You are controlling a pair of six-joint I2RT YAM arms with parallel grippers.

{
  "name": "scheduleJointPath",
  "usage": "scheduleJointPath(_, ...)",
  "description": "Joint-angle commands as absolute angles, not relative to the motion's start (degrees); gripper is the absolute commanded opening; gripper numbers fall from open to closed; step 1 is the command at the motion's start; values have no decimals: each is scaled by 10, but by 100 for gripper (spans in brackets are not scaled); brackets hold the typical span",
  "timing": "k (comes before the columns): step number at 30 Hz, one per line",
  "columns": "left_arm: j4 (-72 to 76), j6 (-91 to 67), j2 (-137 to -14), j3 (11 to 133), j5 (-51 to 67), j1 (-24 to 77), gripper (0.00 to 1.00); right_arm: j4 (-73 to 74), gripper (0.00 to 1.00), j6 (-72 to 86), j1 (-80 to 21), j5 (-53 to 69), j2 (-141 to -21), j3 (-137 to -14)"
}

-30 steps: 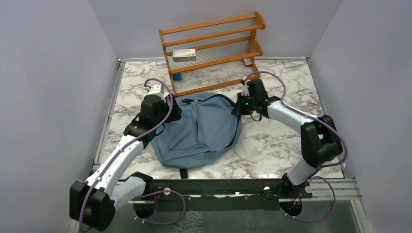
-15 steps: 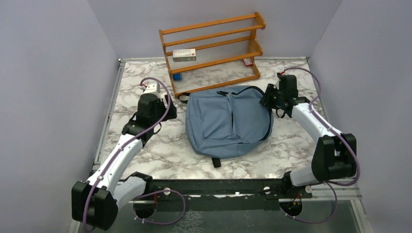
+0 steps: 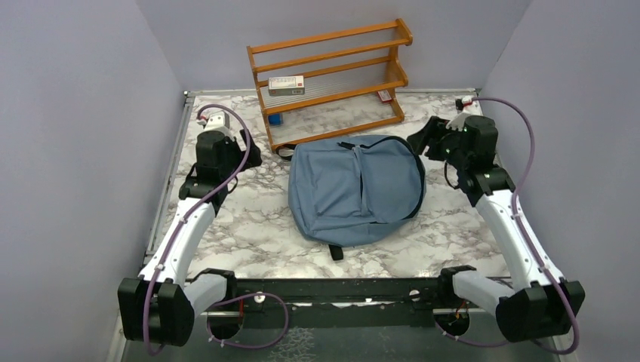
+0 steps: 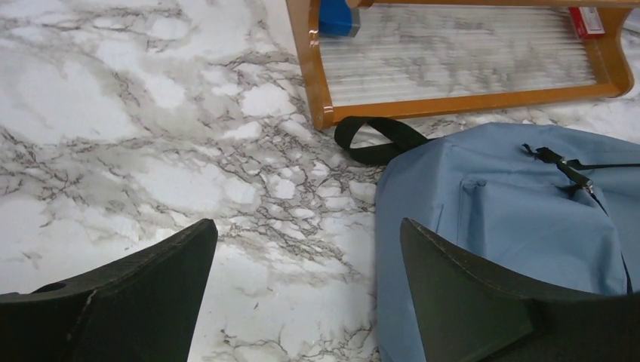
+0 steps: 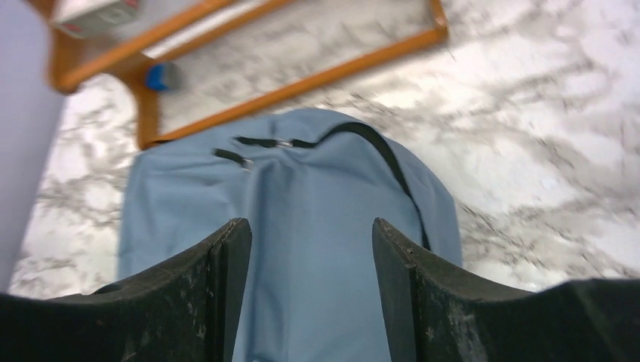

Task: Pack the student bag
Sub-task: Move the student bag to the center of the board, then reset both arms

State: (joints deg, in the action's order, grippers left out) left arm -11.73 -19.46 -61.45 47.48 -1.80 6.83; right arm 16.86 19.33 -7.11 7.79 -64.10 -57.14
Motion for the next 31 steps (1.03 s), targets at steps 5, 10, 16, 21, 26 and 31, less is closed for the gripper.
scheduleJointPath(5, -70, -143, -610, 478, -29, 67, 99, 99, 69, 196, -74, 163, -530, -534)
scheduleJointPath(10, -61, -147, -604, 449, -43, 70, 99, 105, 82, 200, -74, 50, -480, -501)
scheduleJointPath(16, -62, -148, -606, 452, -55, 76, 99, 132, 100, 226, -74, -149, -444, -467)
scheduleJointPath(21, -58, -142, -609, 456, -51, 77, 99, 124, 100, 248, -74, -248, -421, -425)
scheduleJointPath(26, -54, -140, -605, 454, -52, 77, 99, 77, 100, 230, -74, -243, -408, -399)
scheduleJointPath(31, -58, -137, -601, 454, -65, 77, 99, 76, 100, 231, -74, -236, -421, -400)
